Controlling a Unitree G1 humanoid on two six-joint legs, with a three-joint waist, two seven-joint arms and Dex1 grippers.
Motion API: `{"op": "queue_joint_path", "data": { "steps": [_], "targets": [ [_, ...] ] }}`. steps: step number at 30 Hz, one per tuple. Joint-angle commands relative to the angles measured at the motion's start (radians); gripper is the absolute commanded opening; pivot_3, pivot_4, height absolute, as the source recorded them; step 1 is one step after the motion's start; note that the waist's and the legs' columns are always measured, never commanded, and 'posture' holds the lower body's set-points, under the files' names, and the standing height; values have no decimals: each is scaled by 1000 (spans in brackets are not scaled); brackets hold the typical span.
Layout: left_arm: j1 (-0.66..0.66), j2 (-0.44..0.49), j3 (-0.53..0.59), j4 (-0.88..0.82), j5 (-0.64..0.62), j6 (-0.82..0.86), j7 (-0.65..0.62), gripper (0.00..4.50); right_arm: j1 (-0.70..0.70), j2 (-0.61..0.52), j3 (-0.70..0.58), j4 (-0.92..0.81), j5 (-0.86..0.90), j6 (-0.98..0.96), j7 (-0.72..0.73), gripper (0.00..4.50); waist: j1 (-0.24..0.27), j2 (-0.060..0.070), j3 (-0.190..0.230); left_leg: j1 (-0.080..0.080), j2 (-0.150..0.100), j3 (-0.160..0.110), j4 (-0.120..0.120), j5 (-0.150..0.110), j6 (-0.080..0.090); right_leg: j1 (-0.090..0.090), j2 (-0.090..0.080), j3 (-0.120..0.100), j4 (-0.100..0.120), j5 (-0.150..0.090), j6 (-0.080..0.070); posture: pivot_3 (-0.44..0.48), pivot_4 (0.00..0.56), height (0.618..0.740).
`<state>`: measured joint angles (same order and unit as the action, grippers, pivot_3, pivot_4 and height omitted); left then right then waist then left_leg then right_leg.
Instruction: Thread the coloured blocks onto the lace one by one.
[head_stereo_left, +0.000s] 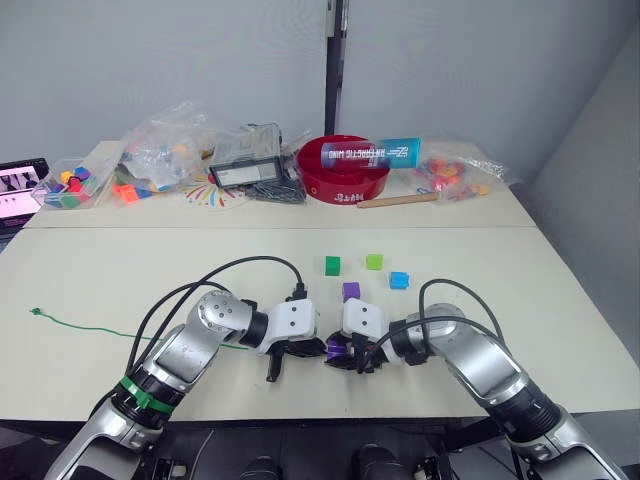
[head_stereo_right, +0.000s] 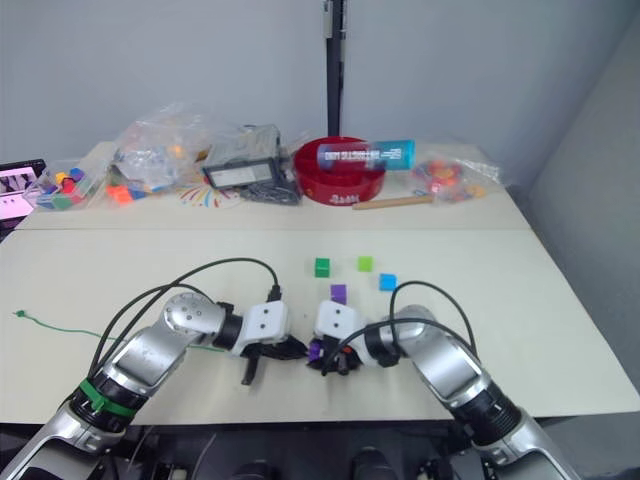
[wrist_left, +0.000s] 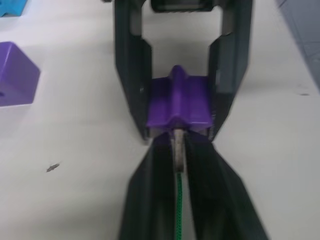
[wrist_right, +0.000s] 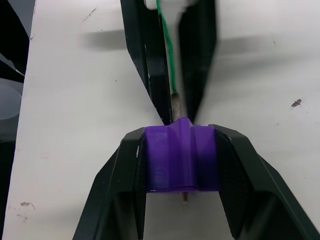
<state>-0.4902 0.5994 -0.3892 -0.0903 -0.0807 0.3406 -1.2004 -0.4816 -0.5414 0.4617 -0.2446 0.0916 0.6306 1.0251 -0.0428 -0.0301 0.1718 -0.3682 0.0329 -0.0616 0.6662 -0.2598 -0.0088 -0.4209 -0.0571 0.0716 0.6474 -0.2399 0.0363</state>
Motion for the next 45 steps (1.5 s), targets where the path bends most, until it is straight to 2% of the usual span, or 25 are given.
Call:
{"op": "queue_joint_path", "data": {
  "steps": [1,2,7,11,14,19,23,26,34,38,45],
  "targets": [
    [-3,-1,50,-32,-60,-26,-16,2032,4,-3,7,14,-14,15,-22,1397,0,0,0,0,0,0,0,0,0,0,0,0,0,0,0,0,150,731],
    [2,9,75,-44,-91,-11,-32,2291,5,-6,7,11,-14,18,-21,1397,0,0,0,0,0,0,0,0,0,0,0,0,0,0,0,0,150,731],
    [40,90,151,-31,-147,-24,-84,2291,6,-20,13,1,-11,29,-9,1397,-1,0,0,0,0,0,0,0,0,-1,0,0,0,0,0,0,150,731],
    [90,144,169,36,-129,-97,-108,2291,-12,-28,21,10,-16,35,1,1397,-1,0,0,0,0,0,0,0,0,-1,0,0,0,0,0,0,150,731],
    [105,141,172,74,-120,-140,-101,2291,-26,-29,22,16,-15,40,2,1397,3,0,0,-1,0,0,0,0,0,-1,0,0,-1,0,0,0,150,731],
    [117,77,144,161,-94,-211,-63,2291,-59,-36,36,14,-19,69,12,1397,2,0,0,-1,0,0,0,0,0,-1,0,0,0,0,0,0,150,731],
    [129,48,137,178,-91,-226,-61,1136,-62,-46,44,7,-18,82,10,1397,2,0,0,-1,0,0,0,0,0,-1,0,0,0,0,0,0,150,731],
    [134,41,136,164,-95,-227,-65,113,-60,-46,43,4,-16,87,7,1397,2,0,0,-1,0,0,0,0,0,-1,-1,0,-1,0,0,0,150,731],
    [125,29,135,111,-110,-199,-70,46,-53,-44,42,2,-15,90,0,1397,2,0,0,-1,0,0,0,0,0,-1,-1,0,-1,0,0,0,150,731],
    [84,-10,112,55,-100,-143,-32,46,-51,-40,47,1,-15,93,-2,1397,4,0,0,-1,0,0,0,0,0,-1,-1,0,-1,0,0,0,150,731],
    [40,-56,66,90,-47,-140,10,46,-60,-33,51,10,-16,92,-4,1397,1,0,0,-1,0,0,0,0,0,-1,0,0,-1,0,0,0,150,731]
  ]
}}
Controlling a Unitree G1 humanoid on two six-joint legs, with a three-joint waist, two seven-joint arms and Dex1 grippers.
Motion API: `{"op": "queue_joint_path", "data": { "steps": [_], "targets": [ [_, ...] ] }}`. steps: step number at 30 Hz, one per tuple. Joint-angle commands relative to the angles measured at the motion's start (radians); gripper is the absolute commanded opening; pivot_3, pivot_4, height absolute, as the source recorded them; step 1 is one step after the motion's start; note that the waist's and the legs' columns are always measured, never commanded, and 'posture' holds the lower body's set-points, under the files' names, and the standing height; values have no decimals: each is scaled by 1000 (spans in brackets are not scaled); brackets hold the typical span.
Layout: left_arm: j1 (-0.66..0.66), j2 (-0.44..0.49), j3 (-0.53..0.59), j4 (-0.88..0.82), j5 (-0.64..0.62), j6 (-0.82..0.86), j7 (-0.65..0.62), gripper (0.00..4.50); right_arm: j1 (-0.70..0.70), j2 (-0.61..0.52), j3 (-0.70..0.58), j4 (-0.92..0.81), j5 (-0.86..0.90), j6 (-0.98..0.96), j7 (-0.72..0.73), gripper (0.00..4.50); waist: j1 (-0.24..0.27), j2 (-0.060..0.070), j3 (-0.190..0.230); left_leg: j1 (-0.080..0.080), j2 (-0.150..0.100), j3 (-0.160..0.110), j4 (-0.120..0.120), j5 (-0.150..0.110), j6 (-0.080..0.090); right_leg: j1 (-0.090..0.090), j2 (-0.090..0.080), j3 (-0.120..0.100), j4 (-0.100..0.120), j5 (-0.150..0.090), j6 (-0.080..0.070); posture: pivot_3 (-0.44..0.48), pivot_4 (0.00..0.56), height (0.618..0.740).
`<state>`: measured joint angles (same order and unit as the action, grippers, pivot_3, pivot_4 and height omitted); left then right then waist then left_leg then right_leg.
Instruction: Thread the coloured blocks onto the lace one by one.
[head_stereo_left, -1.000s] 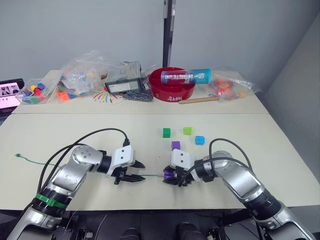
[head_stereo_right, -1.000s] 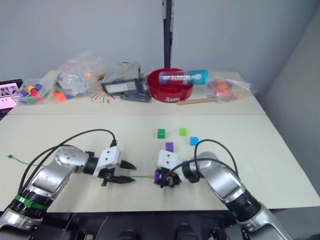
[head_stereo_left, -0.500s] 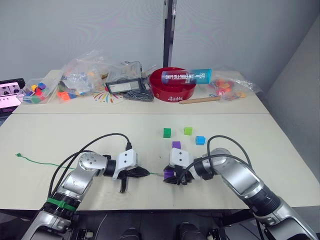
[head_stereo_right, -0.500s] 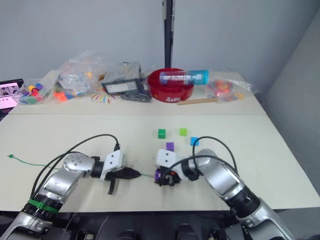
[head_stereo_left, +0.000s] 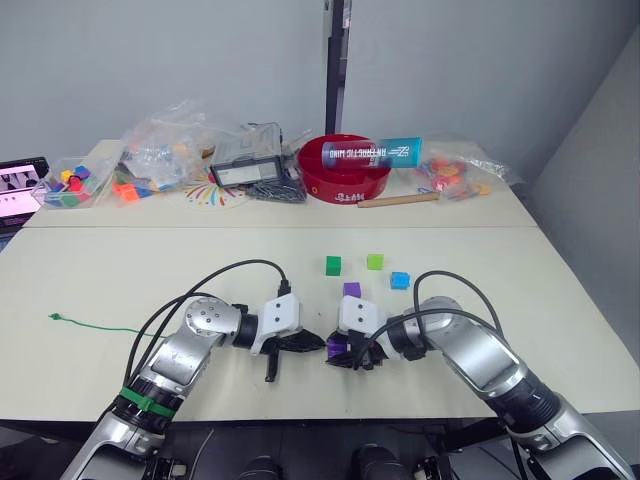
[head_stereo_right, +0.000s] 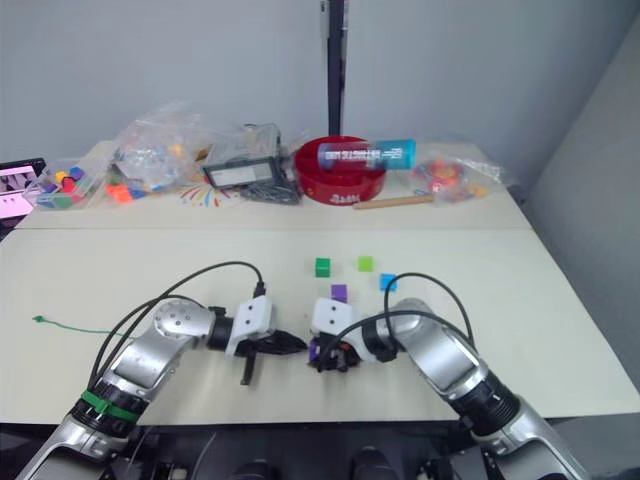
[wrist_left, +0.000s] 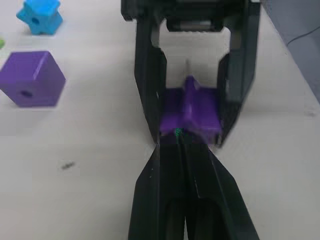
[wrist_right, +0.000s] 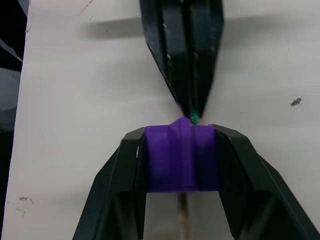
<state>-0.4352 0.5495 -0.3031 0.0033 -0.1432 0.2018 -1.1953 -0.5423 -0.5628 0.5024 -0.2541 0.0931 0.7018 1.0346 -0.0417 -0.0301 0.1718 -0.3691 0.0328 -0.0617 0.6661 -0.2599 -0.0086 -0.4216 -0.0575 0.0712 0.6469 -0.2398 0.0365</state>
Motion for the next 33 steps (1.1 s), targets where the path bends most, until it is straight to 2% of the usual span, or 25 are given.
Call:
{"op": "queue_joint_path", "data": {
  "steps": [1,6,8,10,14,16,17,20,23,27,33],
  "targets": [
    [-14,-5,-24,-6,16,2,3,46,0,-10,11,20,-18,22,-14,1397,0,0,0,0,0,0,0,0,0,0,0,0,0,0,0,0,150,731],
    [-10,5,-20,-39,-9,47,-14,46,-5,-8,9,22,-18,24,-15,1397,0,0,0,0,0,0,0,0,0,0,0,0,0,0,0,0,150,731],
    [-7,8,-12,-44,-13,49,-16,592,-6,-7,6,21,-18,23,-18,1397,0,0,0,0,0,0,0,0,0,0,0,0,0,0,0,0,150,731],
    [-3,16,-3,-55,-28,61,-25,1250,-6,-2,-4,15,-13,23,-24,2496,0,0,0,0,0,0,0,0,0,0,0,0,0,0,0,0,150,731],
    [-4,36,10,-69,-46,72,-30,2500,-8,-9,-30,-20,10,37,-23,3785,-1,0,0,-1,0,0,0,0,0,-1,0,0,0,0,0,0,150,731],
    [-5,47,12,-77,-52,72,-36,3286,-8,-20,-55,-48,28,54,-22,4489,-1,0,0,-1,0,0,0,0,0,-1,0,0,0,0,0,0,150,731],
    [-6,51,11,-78,-50,68,-39,3384,-8,-29,-72,-64,38,63,-20,4500,-1,0,0,-1,0,0,0,0,0,-1,0,0,0,0,0,0,150,731],
    [-13,50,5,-82,-47,59,-41,4445,6,-73,-118,-115,71,79,-3,4500,1,0,0,-2,0,0,0,0,0,-2,0,0,0,0,0,0,150,731],
    [-25,20,-20,-73,-24,50,-21,4445,70,-147,-213,-176,139,66,33,4500,10,0,0,-3,0,-1,0,0,0,-1,0,-1,-2,0,0,0,150,731],
    [-36,-18,-48,-56,2,49,5,4445,161,-192,-297,-187,200,13,55,4500,19,0,0,-3,0,-1,0,0,1,-1,0,0,-3,0,1,0,150,731],
    [-64,-67,-80,-16,23,57,24,4445,212,-211,-304,-143,169,-66,25,4500,9,0,0,-3,0,0,0,0,1,-1,0,0,-2,0,1,0,150,731]
  ]
}}
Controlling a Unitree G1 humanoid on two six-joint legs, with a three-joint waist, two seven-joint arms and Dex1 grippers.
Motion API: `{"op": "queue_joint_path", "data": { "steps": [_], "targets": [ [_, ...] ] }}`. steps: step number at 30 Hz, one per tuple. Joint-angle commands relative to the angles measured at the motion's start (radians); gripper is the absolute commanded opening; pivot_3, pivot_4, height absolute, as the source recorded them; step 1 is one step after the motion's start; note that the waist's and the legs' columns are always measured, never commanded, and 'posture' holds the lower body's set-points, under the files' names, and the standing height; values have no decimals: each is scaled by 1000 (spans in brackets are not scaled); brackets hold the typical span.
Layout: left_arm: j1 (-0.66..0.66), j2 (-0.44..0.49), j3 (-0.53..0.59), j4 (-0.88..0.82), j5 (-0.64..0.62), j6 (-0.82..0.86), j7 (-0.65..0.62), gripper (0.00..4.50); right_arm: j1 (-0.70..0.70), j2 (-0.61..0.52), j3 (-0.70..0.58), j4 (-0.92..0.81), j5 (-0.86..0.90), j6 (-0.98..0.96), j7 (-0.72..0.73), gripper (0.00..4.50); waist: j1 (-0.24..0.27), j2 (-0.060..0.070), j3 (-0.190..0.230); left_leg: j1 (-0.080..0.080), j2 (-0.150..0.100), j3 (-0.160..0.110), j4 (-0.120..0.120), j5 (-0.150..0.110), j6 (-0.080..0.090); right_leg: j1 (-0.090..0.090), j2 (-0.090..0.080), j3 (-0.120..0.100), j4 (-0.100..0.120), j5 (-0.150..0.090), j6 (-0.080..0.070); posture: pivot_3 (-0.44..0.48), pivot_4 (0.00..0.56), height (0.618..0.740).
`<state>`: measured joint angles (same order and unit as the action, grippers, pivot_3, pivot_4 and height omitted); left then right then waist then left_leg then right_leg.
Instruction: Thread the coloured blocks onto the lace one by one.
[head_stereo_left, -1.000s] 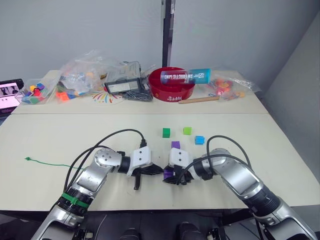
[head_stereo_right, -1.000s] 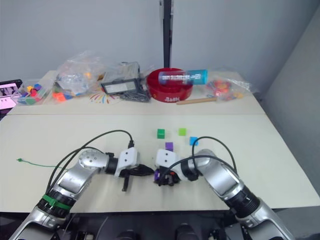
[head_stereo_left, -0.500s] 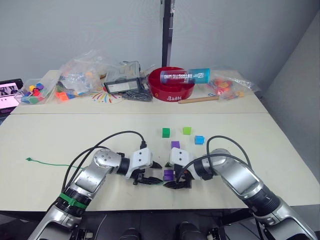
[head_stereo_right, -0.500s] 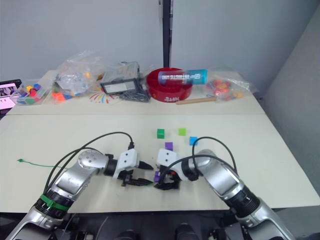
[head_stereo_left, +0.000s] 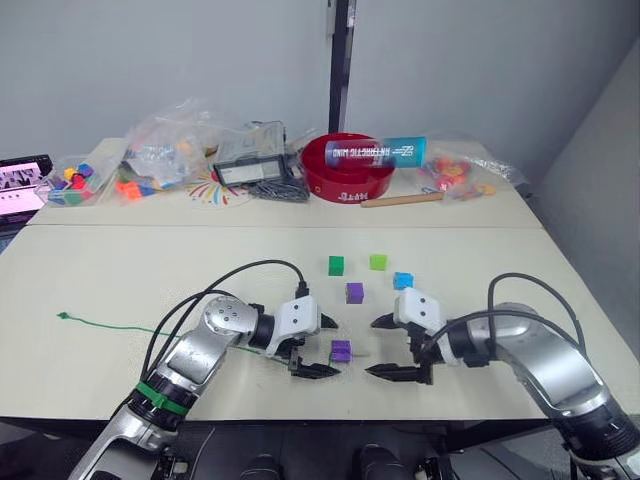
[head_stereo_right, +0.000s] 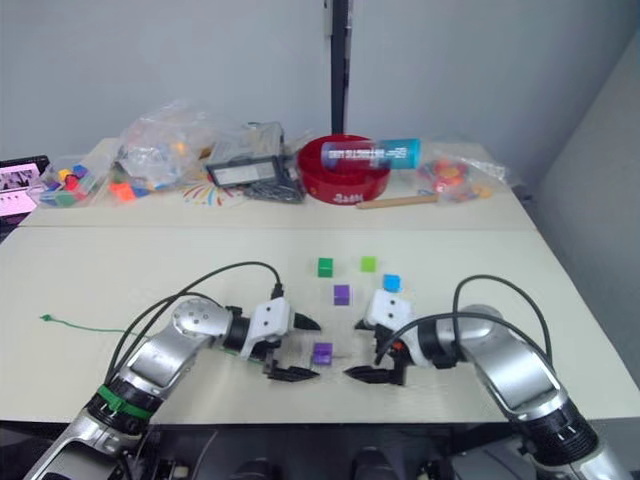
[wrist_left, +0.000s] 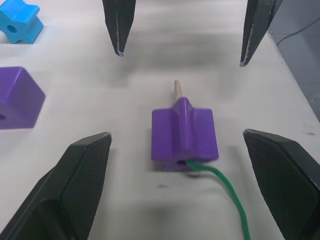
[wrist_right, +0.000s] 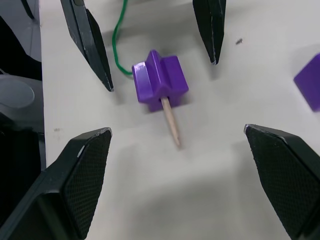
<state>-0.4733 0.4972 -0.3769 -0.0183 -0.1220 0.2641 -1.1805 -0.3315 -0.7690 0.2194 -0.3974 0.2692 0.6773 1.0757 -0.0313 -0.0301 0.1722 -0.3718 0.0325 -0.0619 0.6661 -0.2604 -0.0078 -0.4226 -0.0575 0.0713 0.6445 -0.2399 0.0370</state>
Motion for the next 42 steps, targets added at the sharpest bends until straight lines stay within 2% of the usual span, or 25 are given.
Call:
{"op": "queue_joint_path", "data": {
  "steps": [1,9,12,19,26,27,31,39,42],
  "targets": [
    [-31,-21,-12,16,10,-6,13,4445,1,-1,-18,5,-10,-47,-24,4500,-1,0,0,0,0,0,0,0,0,0,0,0,0,0,0,0,150,731],
    [-46,-49,-41,84,52,-27,32,4445,-16,24,24,15,-39,-55,-70,4500,-1,0,0,0,0,0,0,0,0,0,0,0,0,0,0,0,150,731],
    [-46,-50,-40,85,47,-29,24,3657,-18,28,28,17,-39,-52,-76,4500,0,0,0,0,0,0,0,0,0,0,0,0,0,0,0,0,150,731],
    [-45,-42,-44,81,40,-33,-1,1381,-36,56,75,65,-71,-75,-88,4500,-1,0,0,0,0,0,0,0,0,0,0,0,0,0,0,0,150,731],
    [-46,-38,-43,81,42,-36,-13,1373,-92,95,129,147,-110,-111,-83,4500,-4,0,0,0,0,0,0,0,0,0,0,0,0,0,0,0,150,731],
    [-46,-38,-43,80,42,-36,-14,1373,-97,97,134,156,-117,-116,-82,3990,-4,0,0,0,0,0,0,0,0,0,0,0,0,0,0,0,150,731],
    [-51,-35,-44,85,45,-38,-24,1373,-98,88,153,208,-141,-157,-59,2722,-4,0,0,0,0,0,0,0,0,0,0,0,0,0,0,0,150,731],
    [-55,-28,-44,89,50,-39,-26,1373,-89,79,143,190,-136,-170,-30,13,-7,0,0,1,0,0,0,0,0,1,0,0,1,0,0,0,150,731],
    [-59,-26,-44,94,50,-39,-26,1373,-82,77,141,184,-139,-171,-25,0,-7,0,0,1,0,0,0,0,0,1,0,0,1,0,0,0,150,731]
  ]
}}
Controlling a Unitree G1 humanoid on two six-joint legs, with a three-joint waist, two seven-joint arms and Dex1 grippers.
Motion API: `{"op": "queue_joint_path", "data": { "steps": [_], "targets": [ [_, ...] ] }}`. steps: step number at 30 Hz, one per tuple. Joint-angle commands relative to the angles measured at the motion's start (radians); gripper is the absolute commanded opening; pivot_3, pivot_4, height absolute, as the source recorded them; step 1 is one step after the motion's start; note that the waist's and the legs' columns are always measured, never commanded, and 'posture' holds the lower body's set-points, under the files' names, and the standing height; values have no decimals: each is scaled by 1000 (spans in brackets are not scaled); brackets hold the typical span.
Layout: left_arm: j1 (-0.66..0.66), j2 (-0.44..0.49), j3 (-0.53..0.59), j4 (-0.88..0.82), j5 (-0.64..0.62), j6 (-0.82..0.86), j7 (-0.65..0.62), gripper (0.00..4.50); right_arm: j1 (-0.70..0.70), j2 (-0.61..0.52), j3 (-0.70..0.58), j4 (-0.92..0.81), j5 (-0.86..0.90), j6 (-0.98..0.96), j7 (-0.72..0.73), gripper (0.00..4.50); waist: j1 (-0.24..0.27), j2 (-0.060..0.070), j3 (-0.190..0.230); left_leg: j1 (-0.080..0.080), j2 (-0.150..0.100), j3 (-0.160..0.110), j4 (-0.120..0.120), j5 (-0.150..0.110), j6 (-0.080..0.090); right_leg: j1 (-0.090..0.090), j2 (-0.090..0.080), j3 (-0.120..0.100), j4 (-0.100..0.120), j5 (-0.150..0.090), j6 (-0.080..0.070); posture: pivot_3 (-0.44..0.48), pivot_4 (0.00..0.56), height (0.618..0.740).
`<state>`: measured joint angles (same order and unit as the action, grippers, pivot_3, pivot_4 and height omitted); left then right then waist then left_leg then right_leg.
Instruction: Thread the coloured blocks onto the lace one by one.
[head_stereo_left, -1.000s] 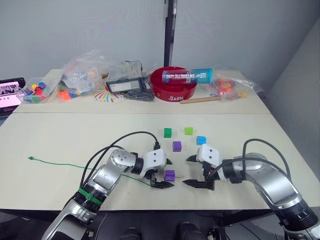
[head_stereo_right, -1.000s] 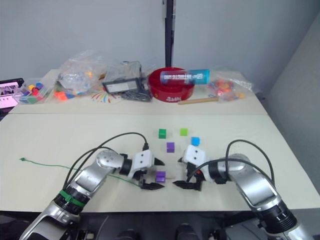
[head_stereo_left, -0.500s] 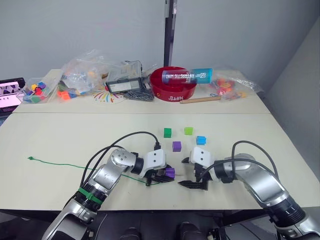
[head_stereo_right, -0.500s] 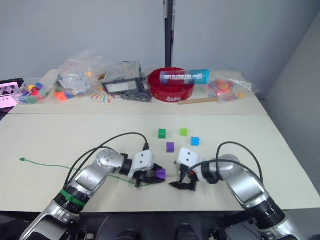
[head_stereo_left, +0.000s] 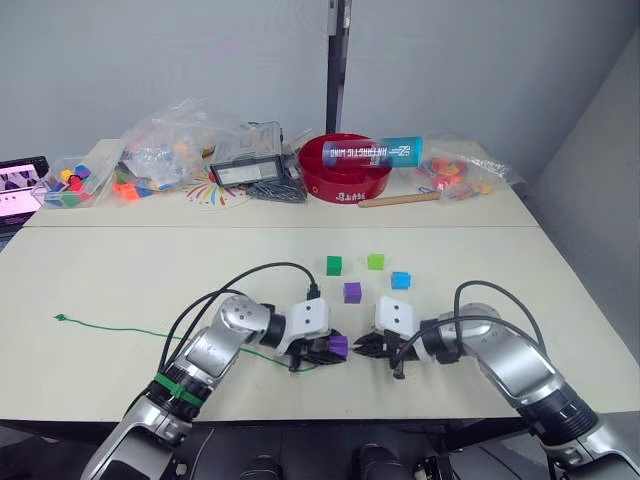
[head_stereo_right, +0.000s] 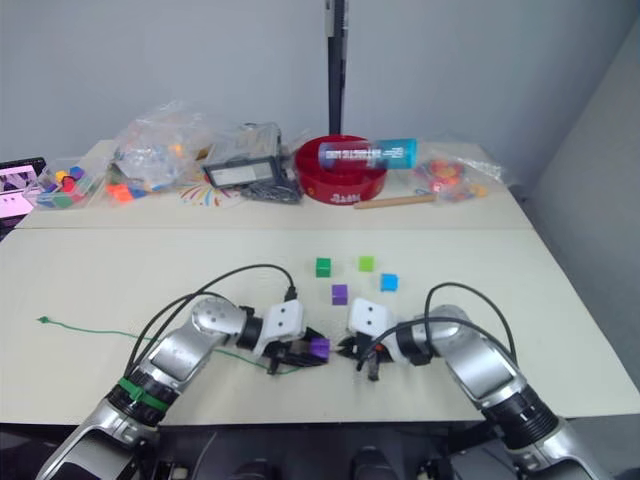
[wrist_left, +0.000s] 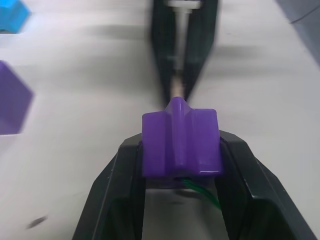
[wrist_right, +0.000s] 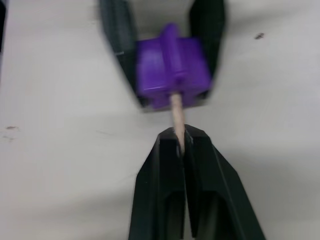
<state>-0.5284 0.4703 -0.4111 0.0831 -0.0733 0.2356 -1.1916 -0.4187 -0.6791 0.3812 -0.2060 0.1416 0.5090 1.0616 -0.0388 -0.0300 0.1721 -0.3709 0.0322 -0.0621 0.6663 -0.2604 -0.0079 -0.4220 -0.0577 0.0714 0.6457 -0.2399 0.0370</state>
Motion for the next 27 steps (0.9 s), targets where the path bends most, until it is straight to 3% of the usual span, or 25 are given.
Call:
{"op": "queue_joint_path", "data": {
  "steps": [1,8,17,22,27],
  "targets": [
    [-6,3,-9,-4,1,-12,-17,1373,7,-14,-21,-7,-12,-4,-10,0,0,0,0,0,0,0,0,0,0,0,0,0,0,0,0,0,150,731],
    [-4,50,29,-35,-27,5,-43,1373,14,-38,-38,-9,-13,-15,-4,0,0,0,0,0,0,0,0,0,0,0,0,0,0,0,0,0,150,731],
    [95,262,158,-67,-96,-35,-138,1373,22,-58,-48,-28,-7,-5,-7,0,-2,0,0,0,0,0,0,0,0,0,0,0,0,0,0,0,150,731],
    [151,400,250,111,-109,-176,-211,1373,28,-53,-46,-46,-3,5,-11,0,-6,0,0,1,1,0,-1,0,0,-1,1,0,0,0,0,0,150,731],
    [130,507,316,446,-93,-405,-308,1373,37,-49,-45,-68,2,16,-13,0,-9,0,0,1,1,1,-1,0,0,-1,1,0,0,0,-1,0,150,731]
  ]
}}
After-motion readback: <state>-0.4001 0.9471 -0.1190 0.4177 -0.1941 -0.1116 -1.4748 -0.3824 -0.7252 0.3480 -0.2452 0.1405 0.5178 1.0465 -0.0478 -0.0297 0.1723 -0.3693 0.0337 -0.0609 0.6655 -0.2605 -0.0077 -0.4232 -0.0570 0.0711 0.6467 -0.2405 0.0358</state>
